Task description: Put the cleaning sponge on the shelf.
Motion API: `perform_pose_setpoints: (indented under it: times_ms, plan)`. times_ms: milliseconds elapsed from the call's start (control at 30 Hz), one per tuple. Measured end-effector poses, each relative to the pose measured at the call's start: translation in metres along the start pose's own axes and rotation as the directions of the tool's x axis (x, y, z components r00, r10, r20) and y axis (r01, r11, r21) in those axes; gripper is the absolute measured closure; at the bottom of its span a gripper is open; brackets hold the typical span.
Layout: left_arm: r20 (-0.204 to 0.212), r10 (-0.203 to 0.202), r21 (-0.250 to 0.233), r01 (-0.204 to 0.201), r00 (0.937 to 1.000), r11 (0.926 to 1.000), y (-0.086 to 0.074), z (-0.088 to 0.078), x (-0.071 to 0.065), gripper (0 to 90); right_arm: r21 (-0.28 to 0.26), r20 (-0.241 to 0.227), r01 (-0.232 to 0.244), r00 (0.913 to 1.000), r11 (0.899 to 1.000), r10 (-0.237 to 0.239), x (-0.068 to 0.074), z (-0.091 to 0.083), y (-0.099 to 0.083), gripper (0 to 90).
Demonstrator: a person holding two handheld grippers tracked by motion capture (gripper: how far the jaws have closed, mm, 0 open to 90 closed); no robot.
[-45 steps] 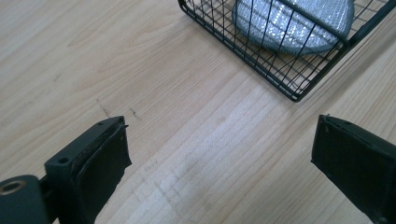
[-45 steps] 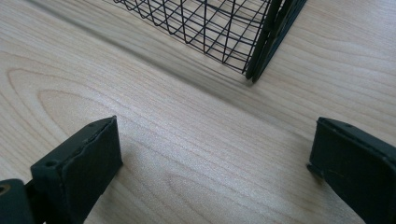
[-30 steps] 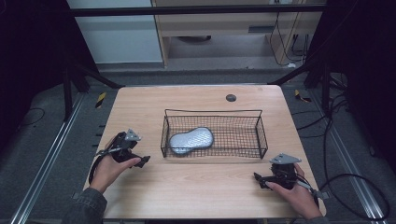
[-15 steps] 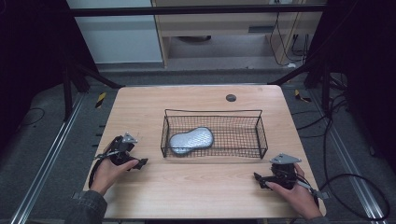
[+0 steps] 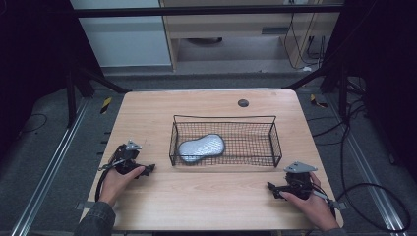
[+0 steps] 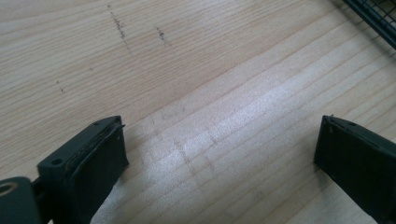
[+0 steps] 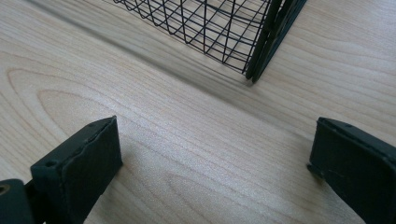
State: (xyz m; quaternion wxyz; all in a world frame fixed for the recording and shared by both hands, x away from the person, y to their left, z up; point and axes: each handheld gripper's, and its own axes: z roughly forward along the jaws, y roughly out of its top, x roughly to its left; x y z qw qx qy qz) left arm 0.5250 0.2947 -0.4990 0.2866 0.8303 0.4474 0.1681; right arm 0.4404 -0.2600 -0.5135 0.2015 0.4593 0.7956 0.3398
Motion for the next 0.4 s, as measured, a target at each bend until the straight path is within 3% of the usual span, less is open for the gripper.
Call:
perform_pose_setpoints:
  times_ms: [167,400]
  plan:
    - [-0.010,-0.017,-0.113,0.016,0.9998,0.9934,-0.0096,0.0038,0.0018,0.0,0.000,0.000,0.001,1.0000,1.000,-0.001,0.0000,0.0001,0.0000,2.2]
    - [-0.011,-0.017,-0.113,0.016,0.9998,0.9934,-0.0096,0.0039,0.0018,0.0,0.001,0.000,0.003,1.0000,1.000,-0.003,-0.0001,0.0003,0.0002,2.0]
